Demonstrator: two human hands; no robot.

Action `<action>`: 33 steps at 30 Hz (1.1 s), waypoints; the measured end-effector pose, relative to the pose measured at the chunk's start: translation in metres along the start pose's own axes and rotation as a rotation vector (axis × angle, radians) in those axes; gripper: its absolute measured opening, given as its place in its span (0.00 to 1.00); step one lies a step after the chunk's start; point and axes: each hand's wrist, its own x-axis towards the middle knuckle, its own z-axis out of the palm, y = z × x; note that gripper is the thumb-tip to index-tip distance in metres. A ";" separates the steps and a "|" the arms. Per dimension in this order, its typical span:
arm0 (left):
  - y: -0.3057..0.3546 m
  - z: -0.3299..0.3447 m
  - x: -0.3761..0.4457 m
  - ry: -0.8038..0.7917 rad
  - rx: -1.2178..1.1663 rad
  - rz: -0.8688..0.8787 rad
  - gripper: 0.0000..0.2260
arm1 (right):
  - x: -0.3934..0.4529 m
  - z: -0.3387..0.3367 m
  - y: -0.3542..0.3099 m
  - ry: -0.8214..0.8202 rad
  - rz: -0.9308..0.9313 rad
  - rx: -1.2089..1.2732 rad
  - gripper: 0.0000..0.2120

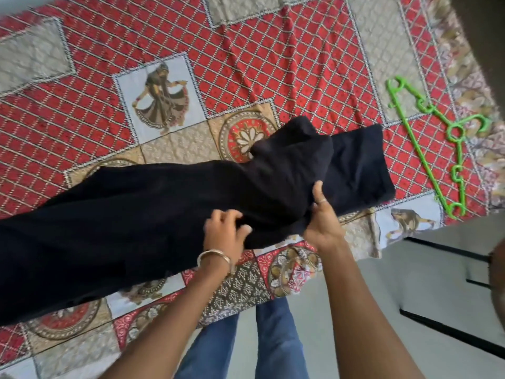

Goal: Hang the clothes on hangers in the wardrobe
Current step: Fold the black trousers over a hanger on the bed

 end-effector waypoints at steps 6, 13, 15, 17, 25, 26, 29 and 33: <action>-0.006 0.014 0.009 -0.180 0.343 -0.284 0.53 | 0.002 -0.033 -0.018 -0.184 -0.387 0.310 0.23; 0.029 0.033 0.043 -0.322 0.406 -0.520 0.65 | -0.011 -0.080 -0.054 0.010 -0.716 -0.441 0.14; 0.037 0.043 0.050 -0.326 0.446 -0.578 0.64 | -0.008 -0.094 -0.063 0.081 -0.807 -0.823 0.15; 0.048 0.049 0.058 -0.269 0.416 -0.668 0.56 | -0.004 -0.100 -0.070 0.178 -0.896 -0.935 0.19; 0.084 0.083 0.043 0.189 0.475 0.028 0.46 | 0.024 -0.102 -0.114 0.299 -0.275 0.455 0.31; 0.088 0.084 0.046 0.158 0.422 0.090 0.48 | 0.024 -0.098 -0.123 0.253 -0.273 0.406 0.27; 0.103 0.084 0.052 -0.046 0.444 0.062 0.54 | 0.020 -0.103 -0.139 0.171 -0.377 0.224 0.30; 0.111 0.089 0.058 -0.211 0.454 -0.004 0.58 | 0.010 -0.135 -0.167 0.335 -0.629 0.156 0.24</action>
